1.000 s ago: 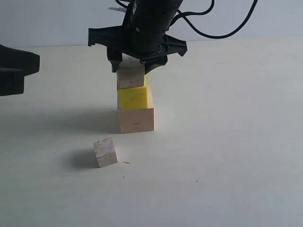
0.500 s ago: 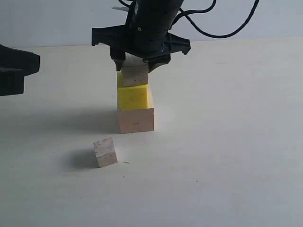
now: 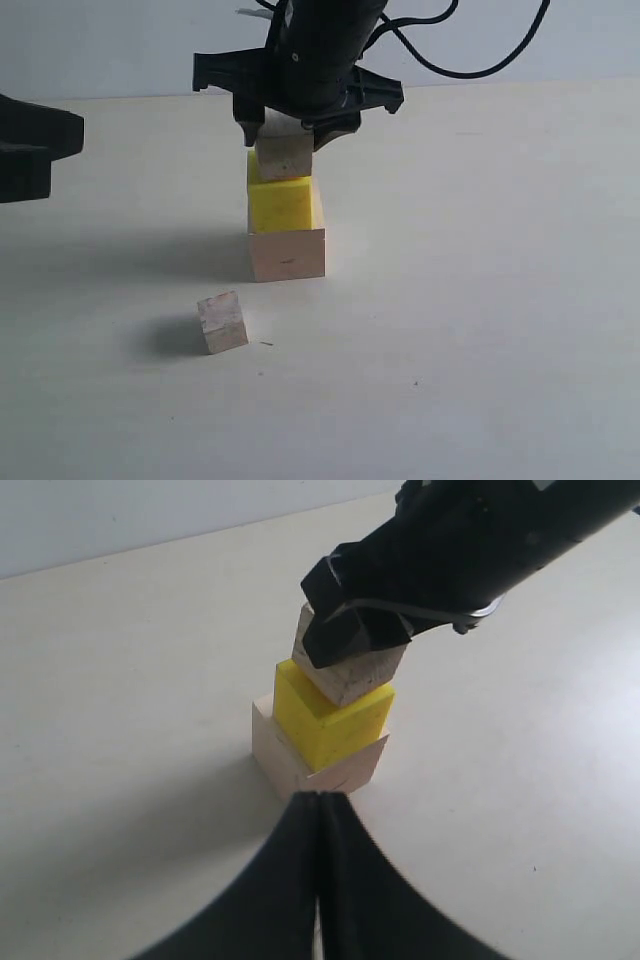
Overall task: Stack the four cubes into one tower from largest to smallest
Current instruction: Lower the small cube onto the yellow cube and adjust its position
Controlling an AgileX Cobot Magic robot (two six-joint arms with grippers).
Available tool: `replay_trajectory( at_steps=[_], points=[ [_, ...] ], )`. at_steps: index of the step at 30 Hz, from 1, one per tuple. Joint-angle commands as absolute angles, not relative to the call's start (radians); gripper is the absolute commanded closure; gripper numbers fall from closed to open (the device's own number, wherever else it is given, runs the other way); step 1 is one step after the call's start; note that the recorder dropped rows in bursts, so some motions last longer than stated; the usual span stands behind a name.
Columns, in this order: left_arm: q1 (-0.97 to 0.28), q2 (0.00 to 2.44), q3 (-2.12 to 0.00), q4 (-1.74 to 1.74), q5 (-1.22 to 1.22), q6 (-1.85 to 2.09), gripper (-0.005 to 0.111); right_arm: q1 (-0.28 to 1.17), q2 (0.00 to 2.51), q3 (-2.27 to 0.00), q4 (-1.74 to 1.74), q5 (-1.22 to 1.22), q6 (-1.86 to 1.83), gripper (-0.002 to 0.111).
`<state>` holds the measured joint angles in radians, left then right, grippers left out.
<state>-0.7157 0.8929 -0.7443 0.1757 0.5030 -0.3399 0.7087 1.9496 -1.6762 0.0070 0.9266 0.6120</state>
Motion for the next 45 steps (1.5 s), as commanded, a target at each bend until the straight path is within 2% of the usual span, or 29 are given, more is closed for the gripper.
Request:
replay_trajectory(
  at_steps=[1,18,21,24,28,32,34,45],
  points=[
    [-0.719,0.883,-0.742,0.177,0.503,-0.337,0.107,0.710,1.936,-1.683,0.014,0.926,0.613,0.108],
    [-0.719,0.883,-0.742,0.177,0.503,-0.337,0.107,0.710,1.936,-1.683,0.020,0.928,0.629,0.108],
    [-0.719,0.883,-0.742,0.177,0.503,-0.337,0.107,0.710,1.936,-1.683,0.020,0.928,0.629,0.100],
    [-0.719,0.883,-0.742,0.177,0.503,-0.337,0.107,0.710,1.936,-1.683,0.020,0.928,0.629,0.087],
    [-0.719,0.883,-0.742,0.177,0.503,-0.337,0.107,0.710,1.936,-1.683,0.020,0.926,0.629,0.061],
    [-0.719,0.883,-0.742,0.177,0.503,-0.337,0.107,0.710,1.936,-1.683,0.020,0.926,0.629,0.045],
    [-0.719,0.883,-0.742,0.177,0.503,-0.337,0.107,0.710,1.936,-1.683,0.026,0.921,0.629,0.043],
    [-0.719,0.883,-0.742,0.177,0.503,-0.337,0.107,0.710,1.936,-1.683,0.080,0.921,0.629,0.043]
  ],
)
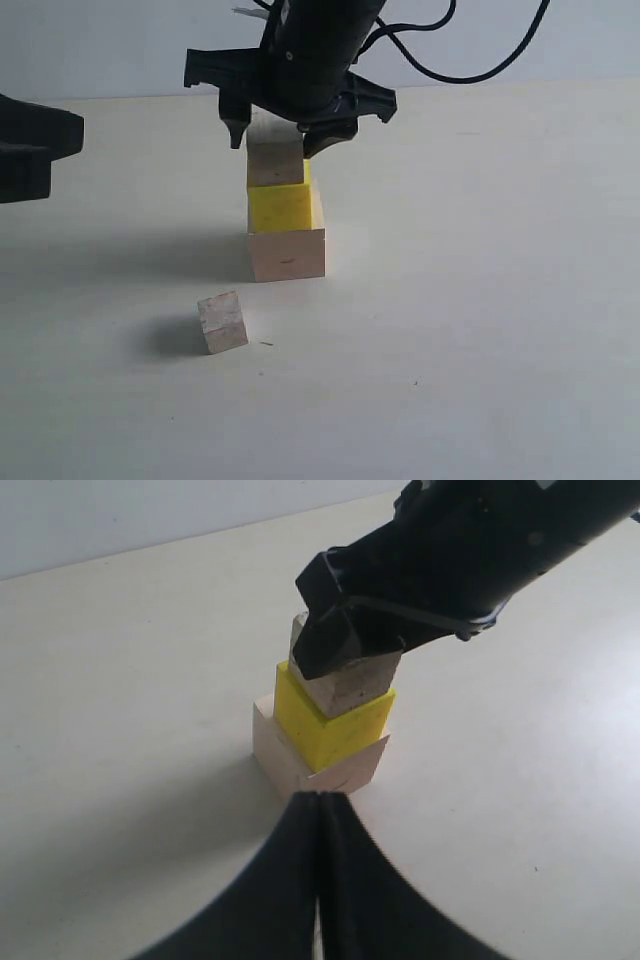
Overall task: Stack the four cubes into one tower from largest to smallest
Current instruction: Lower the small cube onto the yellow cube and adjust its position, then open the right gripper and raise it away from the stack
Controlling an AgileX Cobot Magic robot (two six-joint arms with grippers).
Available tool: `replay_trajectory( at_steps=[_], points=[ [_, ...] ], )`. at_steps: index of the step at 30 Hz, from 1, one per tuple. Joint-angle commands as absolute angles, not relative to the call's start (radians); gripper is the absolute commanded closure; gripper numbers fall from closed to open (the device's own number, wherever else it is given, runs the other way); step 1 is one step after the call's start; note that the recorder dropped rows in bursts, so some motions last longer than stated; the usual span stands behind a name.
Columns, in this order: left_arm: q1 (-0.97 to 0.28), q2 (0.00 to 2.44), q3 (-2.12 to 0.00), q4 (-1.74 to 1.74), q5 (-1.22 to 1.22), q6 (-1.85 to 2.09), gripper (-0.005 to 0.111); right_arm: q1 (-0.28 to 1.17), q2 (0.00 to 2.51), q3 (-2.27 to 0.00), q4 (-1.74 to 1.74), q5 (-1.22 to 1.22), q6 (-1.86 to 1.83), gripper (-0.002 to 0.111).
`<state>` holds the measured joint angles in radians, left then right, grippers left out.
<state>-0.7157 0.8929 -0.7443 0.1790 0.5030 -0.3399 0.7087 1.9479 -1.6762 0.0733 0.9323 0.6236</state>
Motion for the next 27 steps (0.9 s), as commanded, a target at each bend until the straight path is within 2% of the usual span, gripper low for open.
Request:
replay_trajectory(
  at_steps=[1,27],
  points=[
    [-0.719,0.883,-0.742,0.177,0.503,-0.337,0.107,0.710,1.936,-1.683,0.074,0.921,0.629,0.043],
    [-0.719,0.883,-0.742,0.177,0.507,-0.337,0.107,0.710,1.910,-1.683,0.041,0.919,0.622,0.043]
  ],
)
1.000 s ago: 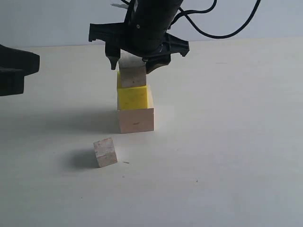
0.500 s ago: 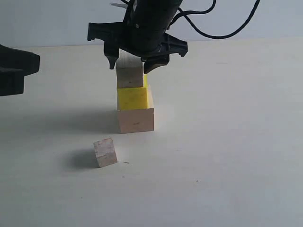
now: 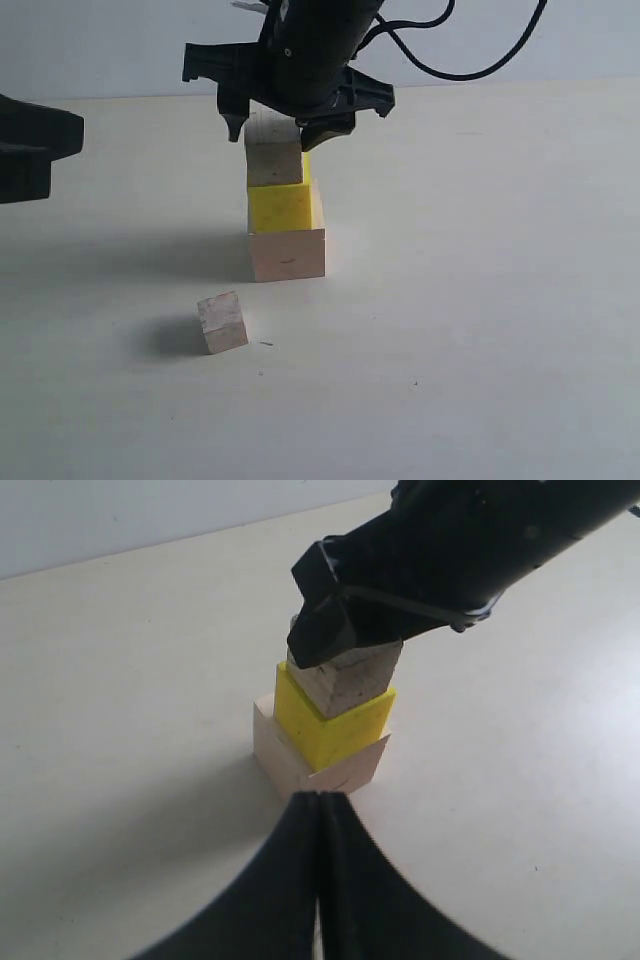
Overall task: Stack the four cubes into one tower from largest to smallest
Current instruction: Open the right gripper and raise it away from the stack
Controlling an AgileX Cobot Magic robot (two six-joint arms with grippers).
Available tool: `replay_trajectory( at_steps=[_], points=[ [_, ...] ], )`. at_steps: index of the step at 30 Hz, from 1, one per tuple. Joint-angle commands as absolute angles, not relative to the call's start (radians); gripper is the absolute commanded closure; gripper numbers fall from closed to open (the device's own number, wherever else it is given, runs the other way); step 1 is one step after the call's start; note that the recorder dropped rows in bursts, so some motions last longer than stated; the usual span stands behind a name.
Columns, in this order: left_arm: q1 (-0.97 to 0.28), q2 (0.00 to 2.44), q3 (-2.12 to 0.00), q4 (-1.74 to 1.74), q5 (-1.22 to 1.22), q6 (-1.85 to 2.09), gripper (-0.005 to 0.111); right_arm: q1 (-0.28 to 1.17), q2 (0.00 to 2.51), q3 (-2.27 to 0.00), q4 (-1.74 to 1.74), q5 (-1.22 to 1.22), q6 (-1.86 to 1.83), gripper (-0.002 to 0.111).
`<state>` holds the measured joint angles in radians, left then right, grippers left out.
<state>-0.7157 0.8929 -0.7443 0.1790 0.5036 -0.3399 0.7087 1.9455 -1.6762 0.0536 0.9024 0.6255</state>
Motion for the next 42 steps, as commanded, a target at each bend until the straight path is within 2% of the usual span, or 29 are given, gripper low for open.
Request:
replay_trajectory(
  at_steps=[1,8,11,13,16,18,30,36,39,42],
  points=[
    [-0.719,0.883,-0.742,0.177,0.507,-0.337,0.107,0.710,1.900,-1.683,0.041,0.922,0.622,0.043],
    [-0.719,0.883,-0.742,0.177,0.507,-0.337,0.107,0.710,1.822,-1.683,-0.014,0.959,0.622,0.043],
    [-0.719,0.883,-0.742,0.177,0.528,-0.337,0.107,0.710,1.789,-1.683,-0.029,1.015,0.622,0.049],
    [-0.719,0.887,-0.742,0.177,0.555,-0.337,0.107,0.710,1.769,-1.683,-0.032,1.063,0.582,0.062],
    [-0.719,0.902,-0.742,0.177,0.614,-0.315,0.107,0.710,1.745,-1.683,-0.026,1.142,0.494,0.094],
    [-0.719,0.924,-0.742,0.177,0.651,-0.284,0.107,0.710,1.726,-1.683,-0.019,1.180,0.408,0.108],
    [-0.719,1.060,-0.744,0.100,0.707,-0.091,0.107,0.710,1.522,-1.648,-0.055,1.156,0.314,0.108],
    [-0.719,1.140,-0.748,0.022,0.719,0.058,0.107,0.710,1.347,-1.403,-0.064,0.998,0.314,0.108],
    [-0.719,1.191,-0.804,0.022,0.732,0.152,0.107,0.710,1.167,-1.134,-0.064,0.865,0.280,0.108],
    [-0.719,1.259,-0.868,0.015,0.773,0.308,0.107,0.710,1.051,-1.019,-0.064,0.864,0.257,0.108]
  ],
)
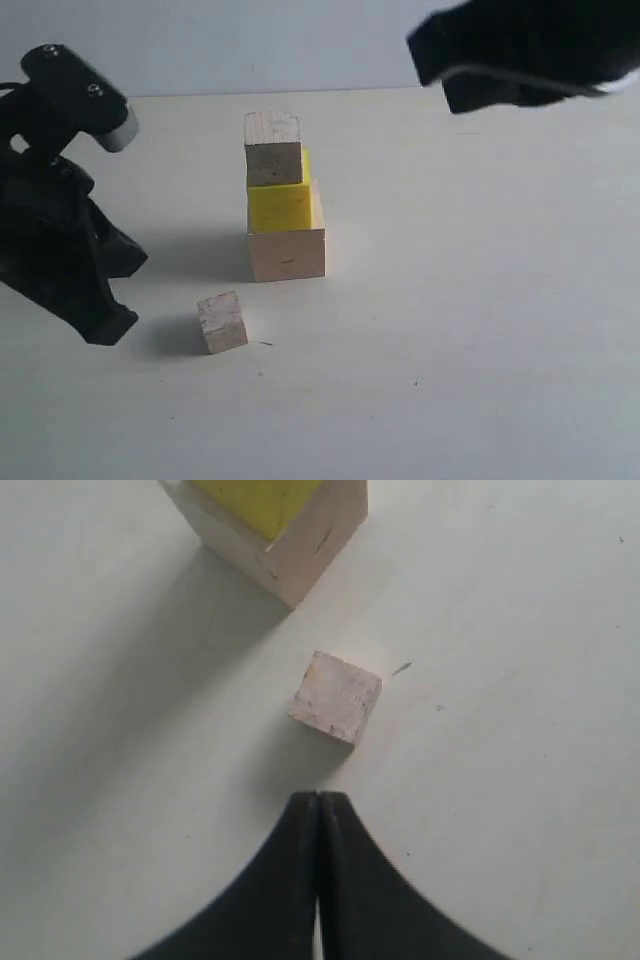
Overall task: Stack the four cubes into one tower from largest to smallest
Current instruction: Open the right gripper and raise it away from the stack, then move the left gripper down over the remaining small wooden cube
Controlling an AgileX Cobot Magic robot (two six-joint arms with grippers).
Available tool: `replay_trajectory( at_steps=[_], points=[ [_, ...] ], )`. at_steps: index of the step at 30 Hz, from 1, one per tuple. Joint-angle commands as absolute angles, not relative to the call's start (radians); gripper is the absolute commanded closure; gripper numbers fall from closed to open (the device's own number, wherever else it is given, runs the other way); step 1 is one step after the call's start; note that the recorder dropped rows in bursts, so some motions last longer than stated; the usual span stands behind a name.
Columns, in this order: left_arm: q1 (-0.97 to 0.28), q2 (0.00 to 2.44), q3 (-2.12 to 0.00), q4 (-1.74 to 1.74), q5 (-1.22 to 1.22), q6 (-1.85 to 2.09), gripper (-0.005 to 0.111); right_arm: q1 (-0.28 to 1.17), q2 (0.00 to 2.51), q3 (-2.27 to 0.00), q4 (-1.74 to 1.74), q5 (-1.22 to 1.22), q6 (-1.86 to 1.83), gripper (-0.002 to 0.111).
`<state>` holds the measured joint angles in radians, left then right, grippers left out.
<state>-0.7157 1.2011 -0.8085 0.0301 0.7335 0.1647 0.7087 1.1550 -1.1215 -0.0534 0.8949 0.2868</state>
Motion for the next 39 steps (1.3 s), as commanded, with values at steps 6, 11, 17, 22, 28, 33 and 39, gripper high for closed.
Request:
replay_trajectory(
  at_steps=[6,11,17,22,28,33,39],
  points=[
    [-0.719,1.456,-0.893,-0.046,0.823,0.577,0.107,0.710,0.790,-0.911,-0.066,0.961,0.212,0.108],
    [-0.719,1.483,-0.893,-0.103,0.792,0.567,0.107,0.710,0.681,-0.874,-0.097,0.999,0.201,0.108],
    [-0.719,1.500,-0.893,-0.244,0.724,0.567,0.107,0.710,0.634,-0.823,-0.098,1.033,0.157,0.108],
    [-0.719,1.545,-0.893,-0.252,0.747,0.567,0.107,0.710,0.610,-0.792,-0.127,1.084,0.130,0.108],
    [-0.719,1.575,-0.893,-0.248,0.817,0.567,0.107,0.710,0.553,-0.784,-0.204,1.081,0.140,0.108],
    [-0.719,1.580,-0.893,-0.248,0.817,0.567,0.107,0.710,0.541,-0.784,-0.214,1.068,0.159,0.108],
    [-0.719,1.583,-0.893,-0.254,0.825,0.567,0.107,0.710,0.543,-0.784,-0.210,1.057,0.184,0.108]
  ],
)
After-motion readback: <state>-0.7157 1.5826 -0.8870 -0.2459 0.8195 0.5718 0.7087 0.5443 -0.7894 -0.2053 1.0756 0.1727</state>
